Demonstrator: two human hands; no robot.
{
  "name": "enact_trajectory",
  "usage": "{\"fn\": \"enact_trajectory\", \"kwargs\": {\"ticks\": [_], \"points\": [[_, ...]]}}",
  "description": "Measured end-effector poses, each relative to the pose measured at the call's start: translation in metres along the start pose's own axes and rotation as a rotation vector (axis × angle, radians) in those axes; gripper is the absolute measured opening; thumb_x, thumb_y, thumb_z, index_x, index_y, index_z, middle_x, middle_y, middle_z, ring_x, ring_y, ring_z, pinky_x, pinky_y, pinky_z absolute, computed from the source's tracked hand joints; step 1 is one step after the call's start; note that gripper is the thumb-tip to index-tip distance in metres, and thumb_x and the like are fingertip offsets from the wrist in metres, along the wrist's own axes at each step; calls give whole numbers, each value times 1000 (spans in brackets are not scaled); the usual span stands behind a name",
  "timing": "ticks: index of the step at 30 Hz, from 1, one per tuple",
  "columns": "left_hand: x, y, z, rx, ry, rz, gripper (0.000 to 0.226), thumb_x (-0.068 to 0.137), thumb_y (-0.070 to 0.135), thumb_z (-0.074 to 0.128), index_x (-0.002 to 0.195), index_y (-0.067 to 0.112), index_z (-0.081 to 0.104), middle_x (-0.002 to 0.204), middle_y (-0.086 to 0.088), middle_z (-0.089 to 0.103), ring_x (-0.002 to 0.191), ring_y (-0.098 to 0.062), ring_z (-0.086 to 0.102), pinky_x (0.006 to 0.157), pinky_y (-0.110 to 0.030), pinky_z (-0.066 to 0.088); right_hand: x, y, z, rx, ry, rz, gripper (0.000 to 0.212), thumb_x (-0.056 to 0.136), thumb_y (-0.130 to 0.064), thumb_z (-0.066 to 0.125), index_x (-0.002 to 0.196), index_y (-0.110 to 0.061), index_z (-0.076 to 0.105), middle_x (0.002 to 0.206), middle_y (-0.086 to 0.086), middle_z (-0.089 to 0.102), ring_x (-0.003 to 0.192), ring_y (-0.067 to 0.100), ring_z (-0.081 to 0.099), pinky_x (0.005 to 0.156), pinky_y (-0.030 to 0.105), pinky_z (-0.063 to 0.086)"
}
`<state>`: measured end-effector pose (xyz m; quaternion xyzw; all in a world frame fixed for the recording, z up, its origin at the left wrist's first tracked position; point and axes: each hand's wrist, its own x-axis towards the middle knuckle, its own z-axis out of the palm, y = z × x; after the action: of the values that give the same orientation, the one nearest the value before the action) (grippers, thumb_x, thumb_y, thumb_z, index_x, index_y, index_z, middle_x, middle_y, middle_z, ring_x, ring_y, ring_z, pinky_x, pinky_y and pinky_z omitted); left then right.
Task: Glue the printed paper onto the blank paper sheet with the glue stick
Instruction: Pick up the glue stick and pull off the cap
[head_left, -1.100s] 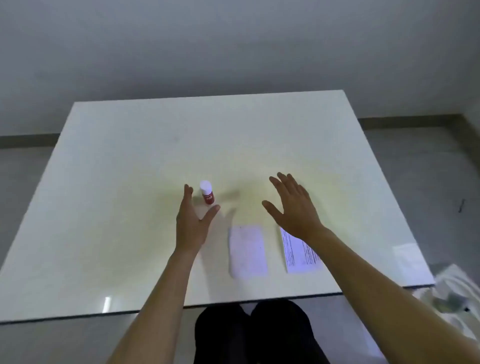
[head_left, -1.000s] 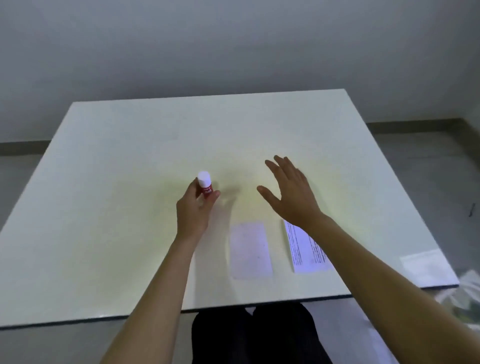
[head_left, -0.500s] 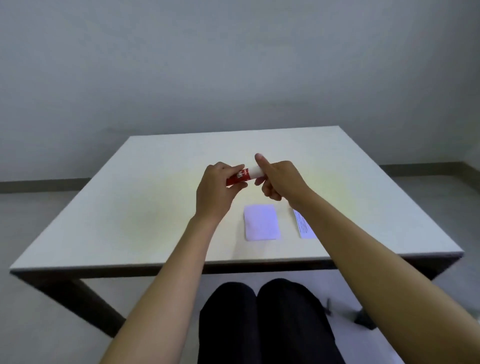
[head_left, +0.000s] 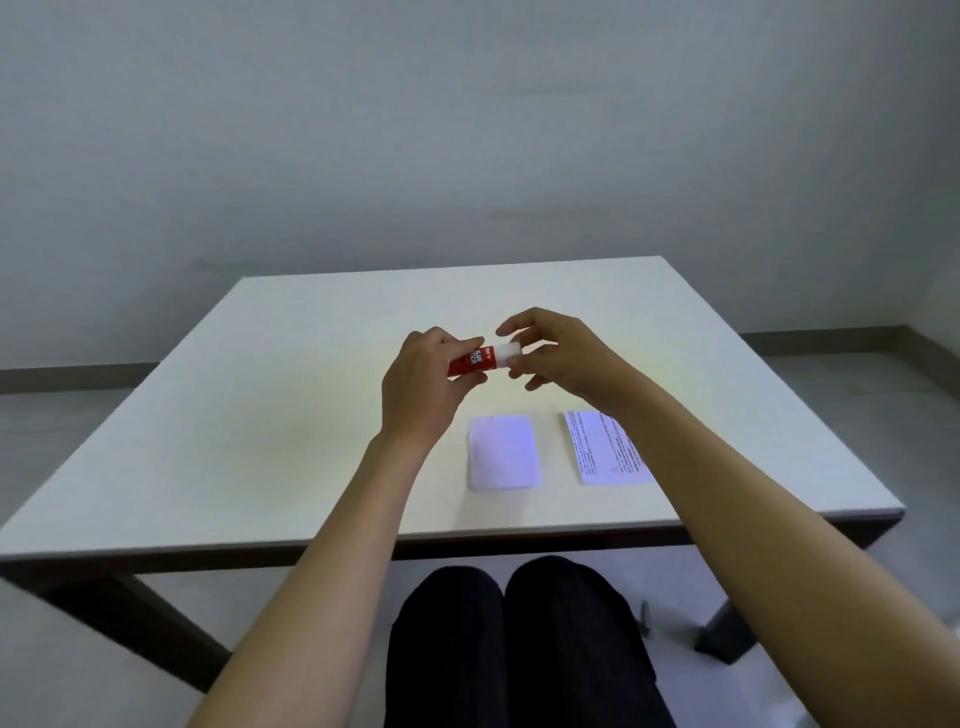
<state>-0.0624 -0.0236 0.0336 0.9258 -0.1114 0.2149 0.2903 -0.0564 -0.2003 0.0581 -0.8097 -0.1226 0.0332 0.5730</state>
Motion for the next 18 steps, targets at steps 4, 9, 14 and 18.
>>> {"fn": "enact_trajectory", "kwargs": {"ticks": [4, 9, 14, 18], "points": [[-3, -1, 7, 13, -42, -8, 42, 81, 29, 70, 123, 29, 63, 102, 3, 63, 101, -17, 51, 70, -23, 33, -1, 11, -7, 67, 4, 183, 37, 91, -40, 56, 98, -5, 63, 79, 13, 67, 58, 24, 65, 56, 31, 53], [-5, -3, 10, -71, -128, -65, 39, 79, 32, 71, 118, 30, 66, 93, 1, 62, 89, -17, 54, 69, -29, 39, -2, 25, -12, 86, -6, 58, 16, 89, -5, 60, 101, 5, 62, 78, 15, 65, 64, 24, 67, 66, 29, 60], [-7, -17, 5, -344, -98, -238, 17, 81, 33, 68, 92, 22, 74, 69, -1, 59, 64, -17, 47, 62, -29, 35, 11, 54, -47, -121, 268, 128, 13, 87, -9, 63, 97, -1, 60, 89, 15, 65, 70, 28, 66, 66, 28, 55], [-10, -19, -6, -533, 23, -379, 10, 87, 28, 63, 85, 21, 70, 83, -5, 73, 74, -18, 68, 66, -25, 45, 17, 87, -78, -655, 384, 247, 20, 83, -18, 64, 94, -1, 64, 98, 15, 68, 88, 30, 61, 73, 31, 43]]}}
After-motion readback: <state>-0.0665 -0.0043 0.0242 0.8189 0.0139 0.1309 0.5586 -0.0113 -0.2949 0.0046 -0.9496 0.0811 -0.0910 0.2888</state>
